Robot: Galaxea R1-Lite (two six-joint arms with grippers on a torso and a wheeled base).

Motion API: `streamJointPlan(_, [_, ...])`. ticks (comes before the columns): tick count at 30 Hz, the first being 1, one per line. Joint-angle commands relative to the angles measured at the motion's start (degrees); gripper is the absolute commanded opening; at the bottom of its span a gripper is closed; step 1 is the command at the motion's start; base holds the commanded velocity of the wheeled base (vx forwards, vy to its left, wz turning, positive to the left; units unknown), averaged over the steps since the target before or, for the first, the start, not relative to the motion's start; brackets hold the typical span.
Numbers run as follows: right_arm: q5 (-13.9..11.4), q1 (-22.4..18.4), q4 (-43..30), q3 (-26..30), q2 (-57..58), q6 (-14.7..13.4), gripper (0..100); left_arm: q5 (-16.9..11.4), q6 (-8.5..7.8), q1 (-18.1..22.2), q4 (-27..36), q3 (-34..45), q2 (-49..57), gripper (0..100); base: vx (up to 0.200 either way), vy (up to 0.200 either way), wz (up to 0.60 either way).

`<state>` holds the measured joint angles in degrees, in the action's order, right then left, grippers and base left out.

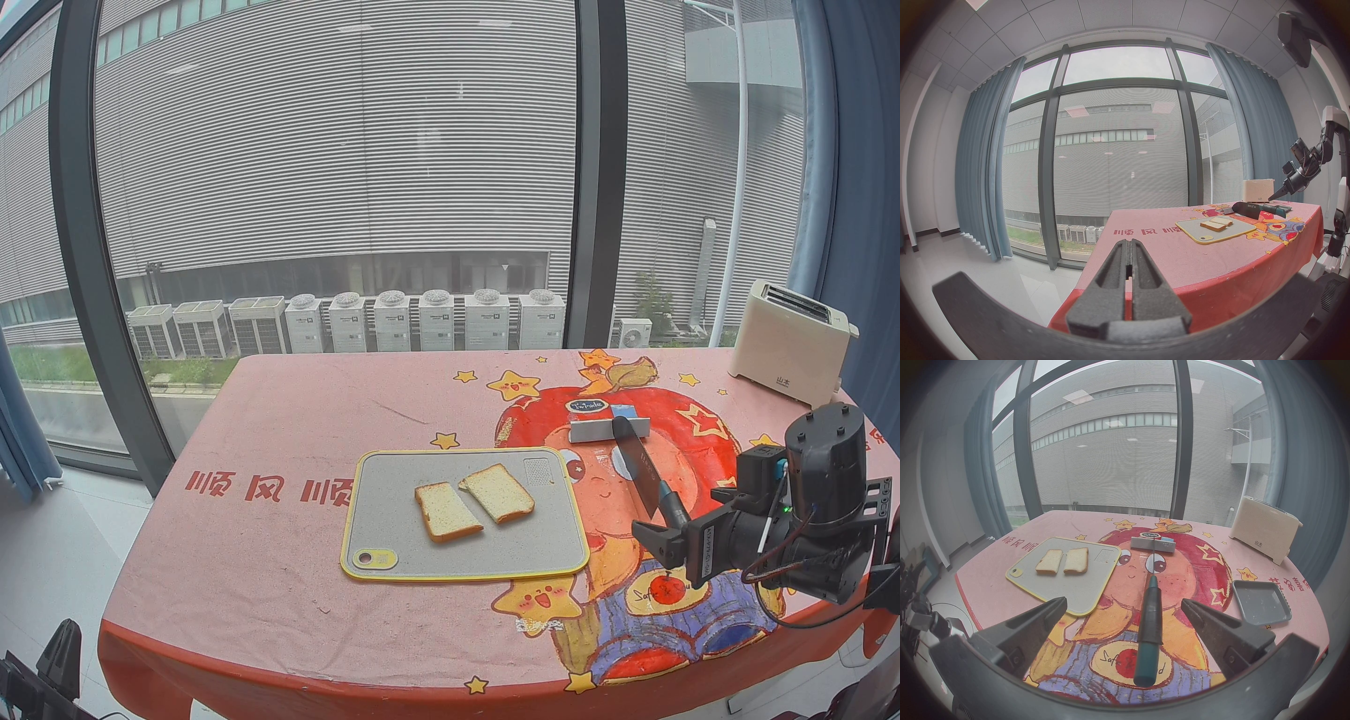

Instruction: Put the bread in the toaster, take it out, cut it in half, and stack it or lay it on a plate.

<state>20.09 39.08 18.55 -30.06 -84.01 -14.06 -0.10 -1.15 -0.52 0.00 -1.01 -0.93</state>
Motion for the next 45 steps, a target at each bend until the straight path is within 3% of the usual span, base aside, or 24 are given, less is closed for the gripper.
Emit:
streamJointPlan(1, [0.12,0.91,0.08,-0.52,-0.11,-0.01,100,0.01,0.0,0.0,0.0,1.01,0.93,0,0.0,0.0,0.0])
streamJointPlan(5, [0.12,0.91,-0.01,-1.75,0.16,0.08,100,0.01,0.0,0.0,0.0,0.92,0.93,0,0.0,0.0,0.0])
streamJointPlan(11, [-0.14,0.91,-0.01,-5.09,0.07,4.12,100,0.01,0.0,0.0,0.0,0.92,0.93,0,0.0,0.0,0.0])
streamJointPlan(19, [-0.84,0.2,-0.1,-9.05,-2.65,7.38,100,0.01,0.0,0.0,0.0,1.01,0.93,0,0.0,0.0,0.0])
streamJointPlan(28, [-1.37,1.08,-0.18,-14.06,-7.66,7.9,100,0.01,0.0,0.0,0.0,1.01,0.93,0,0.0,0.0,0.0])
streamJointPlan(39, [-6.64,-0.32,0.08,-21.97,-18.04,7.02,100,0.01,0.0,0.0,0.0,0.92,0.93,0,0.0,0.0,0.0])
streamJointPlan(45, [-7.35,-0.85,-0.1,-25.4,-21.46,7.02,100,0.01,0.0,0.0,0.0,0.92,0.93,0,0.0,0.0,0.0])
